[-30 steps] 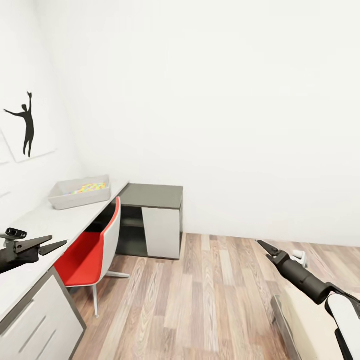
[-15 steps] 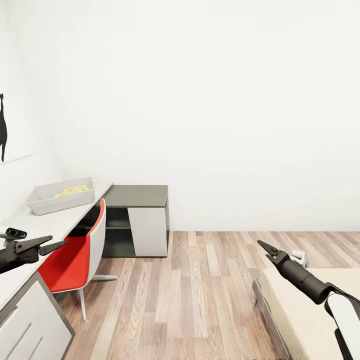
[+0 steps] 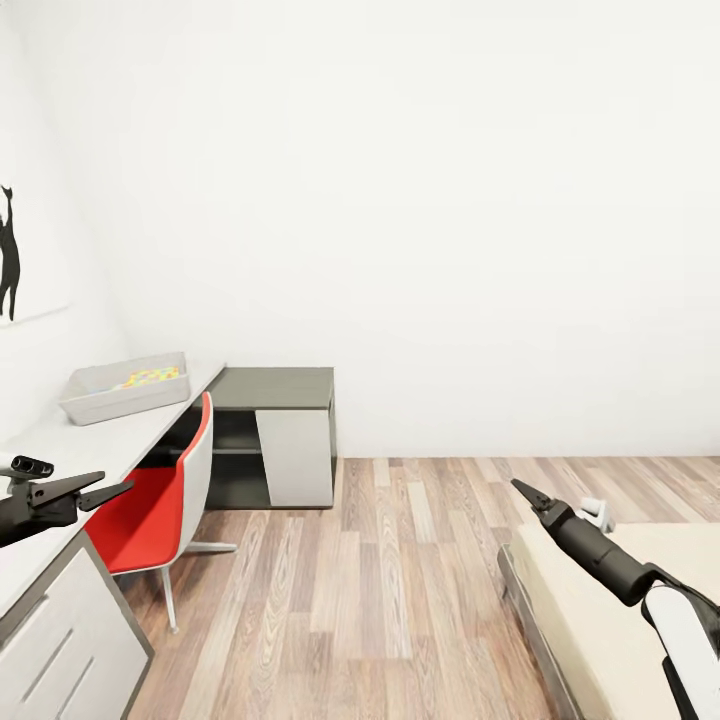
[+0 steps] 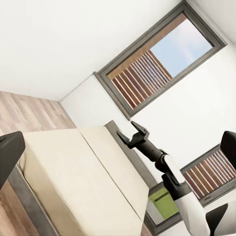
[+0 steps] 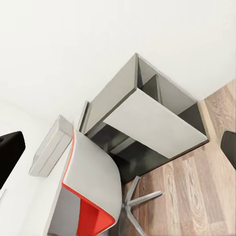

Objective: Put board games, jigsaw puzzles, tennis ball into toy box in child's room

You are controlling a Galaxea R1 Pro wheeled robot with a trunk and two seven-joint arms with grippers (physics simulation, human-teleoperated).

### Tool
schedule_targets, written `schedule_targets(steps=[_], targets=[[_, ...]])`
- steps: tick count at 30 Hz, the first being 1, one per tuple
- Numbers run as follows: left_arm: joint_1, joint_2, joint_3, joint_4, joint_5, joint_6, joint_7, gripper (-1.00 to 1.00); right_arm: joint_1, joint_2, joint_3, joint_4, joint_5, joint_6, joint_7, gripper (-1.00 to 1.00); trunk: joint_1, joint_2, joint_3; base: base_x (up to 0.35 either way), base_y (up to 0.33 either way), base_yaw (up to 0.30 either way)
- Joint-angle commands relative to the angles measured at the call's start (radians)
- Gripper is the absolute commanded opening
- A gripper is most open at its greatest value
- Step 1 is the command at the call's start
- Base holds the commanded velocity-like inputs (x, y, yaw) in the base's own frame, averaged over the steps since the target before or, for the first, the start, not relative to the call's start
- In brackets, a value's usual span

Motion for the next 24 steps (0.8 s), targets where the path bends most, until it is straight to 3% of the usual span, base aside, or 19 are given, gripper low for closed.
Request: schedule_targets(steps=[1, 10, 12, 14, 18, 24], targets=[[-0.001, 0.0, 0.0, 0.0, 0.0, 0.011, -0.004, 1.0, -0.001, 0.0, 0.002, 0.0, 0.006, 0.005, 0.003, 1.0, 0.001, -0.002, -0.002, -0.015, 0.0, 0.0], [-0.001, -0.011, -0.011, -0.011, -0.008, 0.011, -0.004, 1.0, -0.001, 0.002, 0.011, 0.0, 0.033, 0.002, 0.001, 1.0, 0.001, -0.002, -0.002, -0.004, 0.0, 0.0], [-0.001, -0.017, -0.03, -0.013, -0.015, 0.011, -0.004, 1.0, -0.001, 0.003, 0.012, -0.001, 0.061, 0.002, -0.001, 1.0, 0.001, -0.002, -0.002, 0.0, 0.0, 0.0], [-0.005, -0.027, -0.072, -0.014, -0.033, 0.011, -0.004, 1.0, -0.001, 0.003, 0.025, -0.001, 0.103, 0.001, -0.003, 1.0, 0.001, -0.002, -0.002, 0.0, 0.0, 0.0], [-0.011, -0.052, -0.118, -0.033, -0.057, 0.015, 0.08, 1.0, -0.002, 0.005, 0.059, 0.0, 0.148, 0.0, -0.005, 1.0, 0.001, -0.002, -0.002, 0.0, 0.0, 0.0], [-0.015, -0.144, -0.148, -0.109, -0.071, 0.022, 0.282, 1.0, -0.003, 0.015, 0.105, 0.004, 0.172, 0.003, -0.065, 1.0, 0.001, -0.002, -0.002, 0.0, 0.0, 0.0]])
